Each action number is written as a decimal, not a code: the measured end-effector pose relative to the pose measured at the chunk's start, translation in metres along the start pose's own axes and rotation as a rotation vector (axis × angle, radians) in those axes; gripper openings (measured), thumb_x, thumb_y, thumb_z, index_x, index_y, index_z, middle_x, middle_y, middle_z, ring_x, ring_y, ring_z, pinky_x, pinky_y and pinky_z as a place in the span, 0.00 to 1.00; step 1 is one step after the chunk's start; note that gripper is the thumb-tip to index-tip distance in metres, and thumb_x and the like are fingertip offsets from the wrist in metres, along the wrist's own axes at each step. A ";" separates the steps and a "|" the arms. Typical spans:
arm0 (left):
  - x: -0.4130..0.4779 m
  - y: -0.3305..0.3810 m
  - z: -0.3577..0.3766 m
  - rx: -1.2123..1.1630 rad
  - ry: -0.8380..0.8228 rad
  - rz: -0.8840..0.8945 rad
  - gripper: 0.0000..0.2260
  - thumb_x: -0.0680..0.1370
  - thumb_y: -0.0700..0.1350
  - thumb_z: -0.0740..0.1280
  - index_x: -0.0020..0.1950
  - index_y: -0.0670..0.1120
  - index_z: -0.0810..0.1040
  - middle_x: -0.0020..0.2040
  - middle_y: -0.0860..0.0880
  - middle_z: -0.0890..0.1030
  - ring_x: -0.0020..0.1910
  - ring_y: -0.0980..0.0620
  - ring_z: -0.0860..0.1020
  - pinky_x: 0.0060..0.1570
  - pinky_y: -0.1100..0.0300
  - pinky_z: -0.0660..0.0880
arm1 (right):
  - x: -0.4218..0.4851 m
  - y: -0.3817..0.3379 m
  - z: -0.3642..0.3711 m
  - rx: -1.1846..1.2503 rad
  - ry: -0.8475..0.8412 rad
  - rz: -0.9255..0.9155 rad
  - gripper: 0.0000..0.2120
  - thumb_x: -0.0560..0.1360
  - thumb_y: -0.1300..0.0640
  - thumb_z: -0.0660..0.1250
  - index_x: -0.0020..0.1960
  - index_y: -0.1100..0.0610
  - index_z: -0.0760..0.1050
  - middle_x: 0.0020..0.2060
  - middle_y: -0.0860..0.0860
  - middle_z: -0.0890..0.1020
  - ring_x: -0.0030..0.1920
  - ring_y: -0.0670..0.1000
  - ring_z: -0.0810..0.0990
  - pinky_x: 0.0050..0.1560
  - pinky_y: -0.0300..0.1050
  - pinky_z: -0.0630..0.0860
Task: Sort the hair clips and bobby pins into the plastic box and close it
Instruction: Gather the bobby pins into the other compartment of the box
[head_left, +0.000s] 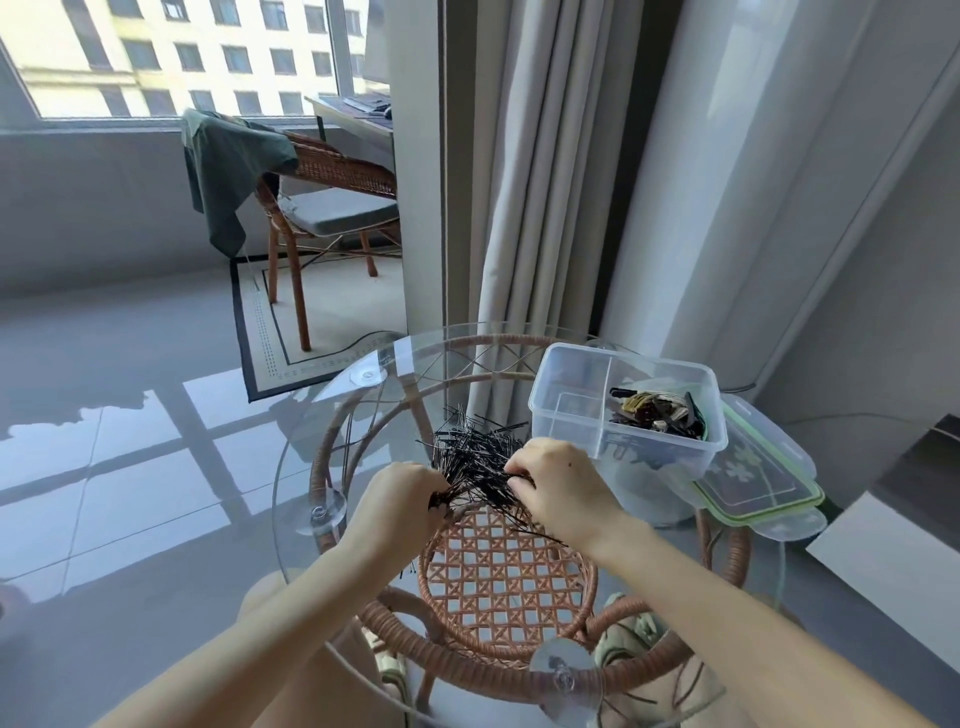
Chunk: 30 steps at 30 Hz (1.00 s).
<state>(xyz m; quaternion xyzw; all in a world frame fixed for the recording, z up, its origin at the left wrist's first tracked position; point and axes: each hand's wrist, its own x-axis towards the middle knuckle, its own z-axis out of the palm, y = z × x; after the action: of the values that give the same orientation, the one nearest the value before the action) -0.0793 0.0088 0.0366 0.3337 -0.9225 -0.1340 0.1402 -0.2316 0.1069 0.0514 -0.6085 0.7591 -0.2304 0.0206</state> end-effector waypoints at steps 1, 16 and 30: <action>0.000 0.000 -0.001 -0.017 0.004 -0.016 0.06 0.74 0.40 0.67 0.47 0.45 0.83 0.41 0.47 0.84 0.37 0.52 0.78 0.46 0.60 0.79 | -0.001 -0.003 -0.006 0.022 0.014 0.019 0.09 0.74 0.63 0.63 0.48 0.62 0.82 0.44 0.56 0.83 0.47 0.53 0.79 0.52 0.43 0.75; 0.008 -0.007 -0.042 -0.350 0.073 -0.248 0.05 0.68 0.40 0.72 0.32 0.41 0.83 0.29 0.45 0.83 0.26 0.51 0.78 0.25 0.66 0.75 | -0.003 0.003 -0.069 0.603 -0.092 0.458 0.02 0.66 0.68 0.74 0.37 0.63 0.82 0.29 0.56 0.83 0.27 0.48 0.77 0.28 0.37 0.75; 0.025 0.009 -0.064 -0.570 0.141 -0.284 0.08 0.66 0.40 0.72 0.26 0.44 0.81 0.23 0.49 0.80 0.23 0.53 0.71 0.23 0.66 0.69 | 0.023 0.025 -0.112 0.883 0.117 0.531 0.07 0.65 0.71 0.73 0.34 0.61 0.81 0.24 0.49 0.82 0.24 0.43 0.79 0.26 0.32 0.76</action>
<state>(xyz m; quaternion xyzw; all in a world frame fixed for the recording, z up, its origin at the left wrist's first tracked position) -0.0809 -0.0110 0.1035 0.4147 -0.7801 -0.3818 0.2713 -0.2958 0.1258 0.1478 -0.3145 0.7176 -0.5493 0.2907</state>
